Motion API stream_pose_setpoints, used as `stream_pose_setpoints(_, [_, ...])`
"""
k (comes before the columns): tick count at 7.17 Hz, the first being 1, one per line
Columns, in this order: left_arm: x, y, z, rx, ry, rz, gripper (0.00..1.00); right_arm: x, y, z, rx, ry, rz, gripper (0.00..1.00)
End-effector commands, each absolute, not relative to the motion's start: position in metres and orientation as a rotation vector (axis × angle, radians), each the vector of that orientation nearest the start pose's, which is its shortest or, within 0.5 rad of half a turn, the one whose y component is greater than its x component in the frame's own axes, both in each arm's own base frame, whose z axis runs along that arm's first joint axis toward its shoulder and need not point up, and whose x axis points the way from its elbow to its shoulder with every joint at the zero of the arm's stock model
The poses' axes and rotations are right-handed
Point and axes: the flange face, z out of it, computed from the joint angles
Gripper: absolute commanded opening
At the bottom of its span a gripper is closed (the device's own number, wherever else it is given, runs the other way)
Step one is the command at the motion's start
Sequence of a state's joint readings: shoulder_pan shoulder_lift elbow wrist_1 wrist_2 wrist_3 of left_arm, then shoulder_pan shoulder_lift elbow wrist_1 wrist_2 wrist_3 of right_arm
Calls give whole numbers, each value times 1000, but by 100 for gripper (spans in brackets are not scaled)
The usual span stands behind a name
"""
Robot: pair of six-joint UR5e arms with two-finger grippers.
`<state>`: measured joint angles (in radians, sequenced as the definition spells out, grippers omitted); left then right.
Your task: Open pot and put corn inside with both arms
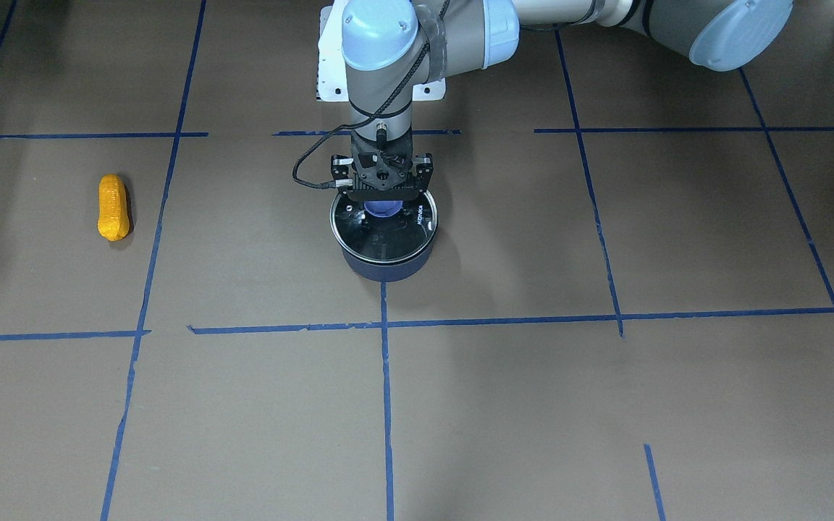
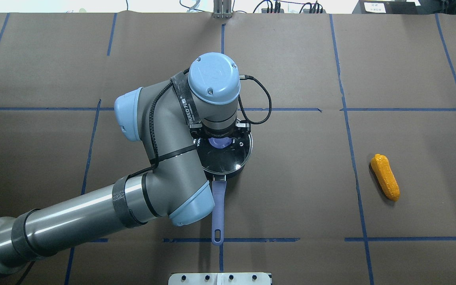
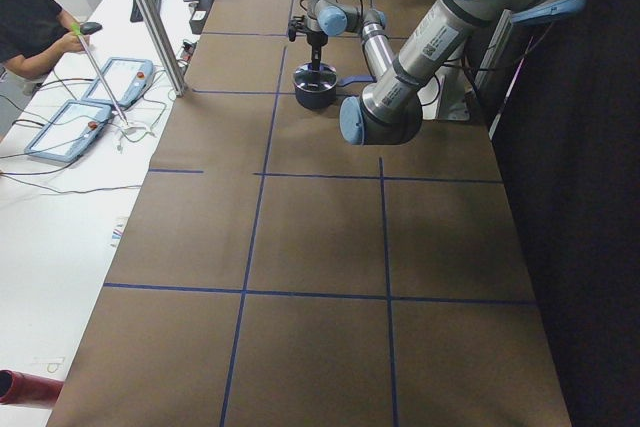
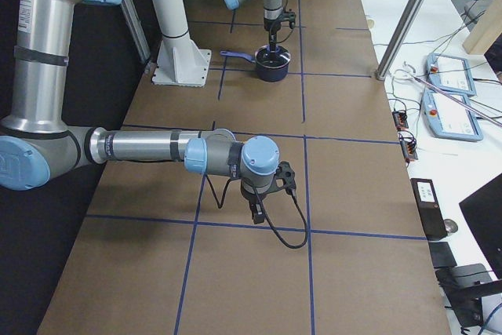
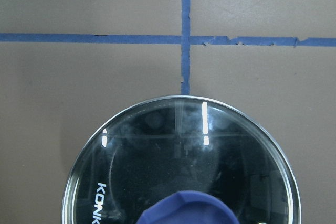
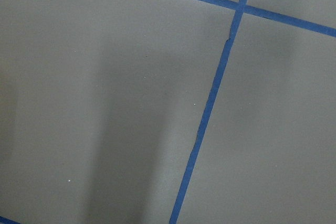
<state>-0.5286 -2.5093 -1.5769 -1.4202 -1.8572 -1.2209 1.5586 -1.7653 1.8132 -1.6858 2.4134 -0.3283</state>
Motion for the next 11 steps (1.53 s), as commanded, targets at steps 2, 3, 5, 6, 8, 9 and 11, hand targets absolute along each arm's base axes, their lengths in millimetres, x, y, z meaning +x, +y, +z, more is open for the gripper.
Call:
stream_pose_setpoints(2, [444, -437, 133, 176, 867, -56, 0, 54, -406, 632, 73, -844, -293, 100])
stream_pose_setpoints(3, [405, -425, 169, 232, 842, 42, 0, 54, -406, 632, 74, -844, -294, 100])
stream_pose_setpoints(5, [381, -424, 258, 203, 741, 107, 0, 54, -406, 631, 75, -845, -293, 100])
stream_pose_setpoints(6, [391, -427, 294, 169, 745, 114, 0, 54, -406, 631, 76, -847, -293, 100])
stream_pose_setpoints(8, [406, -428, 335, 99, 793, 120, 0, 53, -406, 631, 74, -847, -296, 100])
stream_pose_setpoints(9, [413, -427, 339, 79, 786, 101, 0, 51, -406, 631, 71, -847, -299, 100])
stream_pose_setpoints(11, [424, -432, 361, 46, 750, 93, 3, 45, -407, 631, 67, -848, -313, 100])
